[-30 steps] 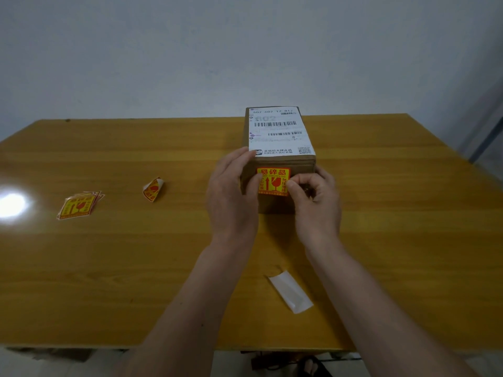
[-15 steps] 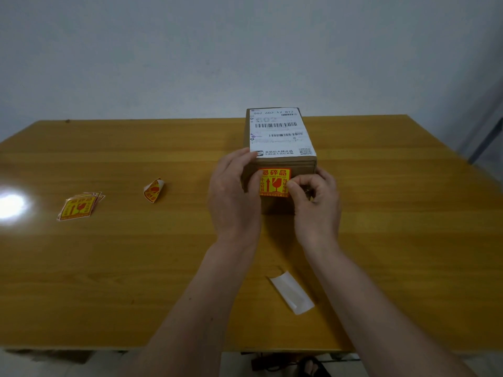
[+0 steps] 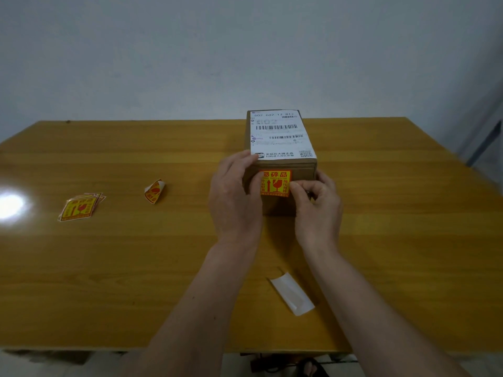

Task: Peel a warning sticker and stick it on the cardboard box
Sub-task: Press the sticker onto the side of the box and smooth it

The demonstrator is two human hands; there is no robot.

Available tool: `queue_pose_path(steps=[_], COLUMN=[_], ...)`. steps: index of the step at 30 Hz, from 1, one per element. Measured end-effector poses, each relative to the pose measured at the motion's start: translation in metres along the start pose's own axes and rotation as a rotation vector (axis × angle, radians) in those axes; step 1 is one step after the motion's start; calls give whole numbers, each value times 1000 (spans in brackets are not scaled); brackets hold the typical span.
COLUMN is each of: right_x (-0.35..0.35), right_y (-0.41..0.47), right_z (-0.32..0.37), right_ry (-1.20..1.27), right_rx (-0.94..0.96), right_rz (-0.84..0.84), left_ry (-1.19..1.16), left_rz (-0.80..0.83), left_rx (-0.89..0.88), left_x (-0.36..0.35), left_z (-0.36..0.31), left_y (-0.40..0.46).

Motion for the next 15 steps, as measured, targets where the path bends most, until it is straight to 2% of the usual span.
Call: queue_pose_path(steps=[5,12,14,15], right_x=[1,16,16,14], right_y=[1,3,1,0], right_z=[-4,-6,2,8], right_ry=[6,119,134,67], right_rx=[10,-13,25,87], right_rz=[-7,-123,-112,-73], left_ry=[-5,-10,-14,-16], left_rz=[-3,-4,-3,-1], left_rx=[12,18,18,15], left_x=[0,-3,-3,-3], left_z=[-1,2,2,2], left_y=[0,0,0,-1])
Point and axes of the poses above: each hand's wrist, its own y-axis towards the middle knuckle, its own x-axis out of the back of the hand, z = x × y, the point moved 4 cm from there along y, towards the middle knuckle, and after that the axes turned 13 degrees about y, right-handed, at the moved point
